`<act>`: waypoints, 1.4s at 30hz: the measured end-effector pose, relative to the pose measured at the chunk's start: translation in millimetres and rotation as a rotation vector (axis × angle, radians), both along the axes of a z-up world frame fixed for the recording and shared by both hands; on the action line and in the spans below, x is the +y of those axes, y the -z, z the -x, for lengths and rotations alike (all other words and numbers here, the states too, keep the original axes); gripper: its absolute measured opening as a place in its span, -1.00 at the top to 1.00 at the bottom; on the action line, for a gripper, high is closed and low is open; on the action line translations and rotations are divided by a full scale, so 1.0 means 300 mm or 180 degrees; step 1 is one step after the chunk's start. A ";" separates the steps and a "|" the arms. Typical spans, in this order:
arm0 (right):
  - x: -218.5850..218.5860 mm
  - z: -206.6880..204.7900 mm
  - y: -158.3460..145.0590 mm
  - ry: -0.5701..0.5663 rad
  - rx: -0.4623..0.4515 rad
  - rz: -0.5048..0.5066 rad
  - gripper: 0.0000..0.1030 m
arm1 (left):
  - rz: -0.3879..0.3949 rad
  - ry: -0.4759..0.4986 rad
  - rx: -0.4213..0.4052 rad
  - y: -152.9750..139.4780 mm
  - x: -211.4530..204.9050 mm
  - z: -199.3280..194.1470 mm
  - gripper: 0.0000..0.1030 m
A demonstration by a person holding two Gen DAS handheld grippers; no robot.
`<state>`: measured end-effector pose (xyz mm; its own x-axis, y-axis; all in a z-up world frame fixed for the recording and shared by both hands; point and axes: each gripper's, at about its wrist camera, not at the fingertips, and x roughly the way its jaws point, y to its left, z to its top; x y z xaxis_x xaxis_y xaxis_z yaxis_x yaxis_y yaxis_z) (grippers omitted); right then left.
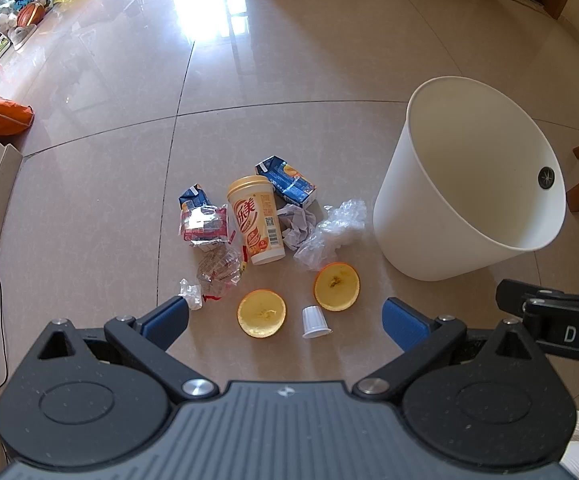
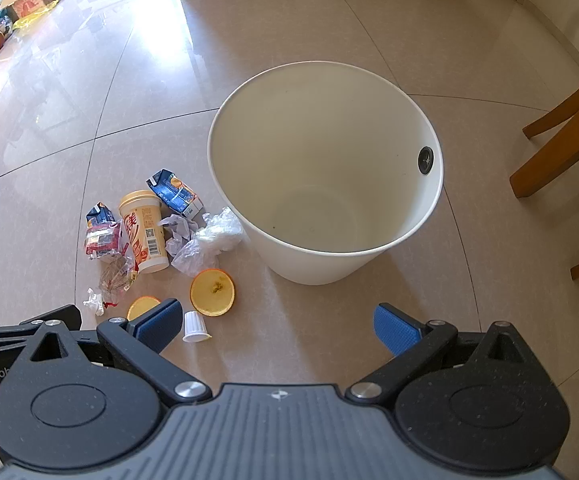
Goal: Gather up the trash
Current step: 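Move the right tool toward the white wastebasket rim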
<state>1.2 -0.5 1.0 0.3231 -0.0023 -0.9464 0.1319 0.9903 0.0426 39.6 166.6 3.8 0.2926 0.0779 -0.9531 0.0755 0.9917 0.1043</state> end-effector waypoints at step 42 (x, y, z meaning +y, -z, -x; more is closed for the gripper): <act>-0.037 -0.005 0.006 0.0176 -0.0126 0.0014 -1.00 | 0.0208 0.0206 -0.0028 0.037 -0.014 -0.026 -0.98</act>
<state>2.6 -11.6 -0.9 0.3596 -0.0252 -0.9328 0.1848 0.9818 0.0447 47.6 162.3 -7.4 0.3035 -0.0037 -0.9528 0.1391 0.9894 0.0404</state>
